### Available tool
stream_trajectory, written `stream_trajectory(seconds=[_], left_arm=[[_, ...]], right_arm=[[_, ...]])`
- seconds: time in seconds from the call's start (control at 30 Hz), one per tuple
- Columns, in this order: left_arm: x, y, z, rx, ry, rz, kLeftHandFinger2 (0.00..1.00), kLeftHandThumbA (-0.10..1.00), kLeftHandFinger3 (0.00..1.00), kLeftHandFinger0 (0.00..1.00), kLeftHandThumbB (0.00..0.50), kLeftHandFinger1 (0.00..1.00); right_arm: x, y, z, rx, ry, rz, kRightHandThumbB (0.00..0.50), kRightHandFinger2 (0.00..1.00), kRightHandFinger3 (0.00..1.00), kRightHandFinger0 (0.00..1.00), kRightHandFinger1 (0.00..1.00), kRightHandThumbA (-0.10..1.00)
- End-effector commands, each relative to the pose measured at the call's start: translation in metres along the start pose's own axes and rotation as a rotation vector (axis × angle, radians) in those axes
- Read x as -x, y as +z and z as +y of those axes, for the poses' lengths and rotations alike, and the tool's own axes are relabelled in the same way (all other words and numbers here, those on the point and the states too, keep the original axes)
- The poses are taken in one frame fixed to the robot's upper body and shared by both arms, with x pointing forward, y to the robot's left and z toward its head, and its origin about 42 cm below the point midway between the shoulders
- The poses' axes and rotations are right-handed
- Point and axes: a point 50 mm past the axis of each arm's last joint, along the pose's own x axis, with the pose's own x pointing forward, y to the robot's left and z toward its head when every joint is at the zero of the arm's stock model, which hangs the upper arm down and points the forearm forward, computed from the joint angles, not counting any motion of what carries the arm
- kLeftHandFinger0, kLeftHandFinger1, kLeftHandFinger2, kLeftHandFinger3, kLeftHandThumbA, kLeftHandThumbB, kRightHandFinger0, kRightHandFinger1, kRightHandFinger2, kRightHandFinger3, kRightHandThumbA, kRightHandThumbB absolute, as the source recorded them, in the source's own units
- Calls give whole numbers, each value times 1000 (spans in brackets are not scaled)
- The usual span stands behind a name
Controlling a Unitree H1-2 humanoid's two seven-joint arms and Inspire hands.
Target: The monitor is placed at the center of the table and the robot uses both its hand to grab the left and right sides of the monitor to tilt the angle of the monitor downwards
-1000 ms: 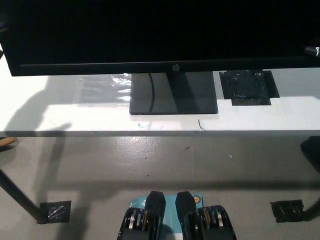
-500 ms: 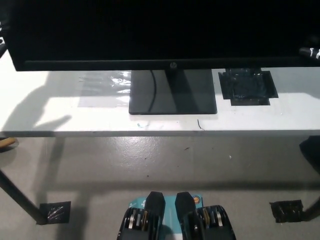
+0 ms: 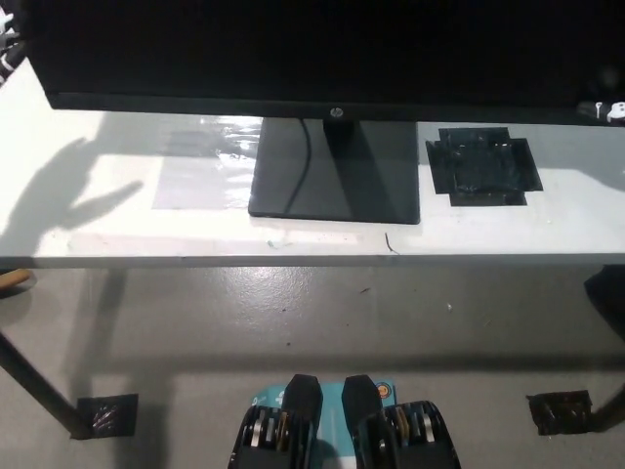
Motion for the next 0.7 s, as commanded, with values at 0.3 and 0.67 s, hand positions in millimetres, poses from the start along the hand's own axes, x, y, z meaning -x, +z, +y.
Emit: stream_trajectory(seconds=[0.3, 0.67], left_arm=[[-36, 18, -10, -170, -65, 1, 1000, 1000, 1000, 1000, 446, 1000], [-6, -12, -16, -21, -21, 39, 1000, 1000, 1000, 1000, 385, 1000]], right_arm=[[-36, 72, -31, 276, -163, -132, 500, 1000, 1000, 1000, 1000, 770], [-35, 66, -38, 312, -174, -112, 500, 1000, 1000, 1000, 1000, 827]])
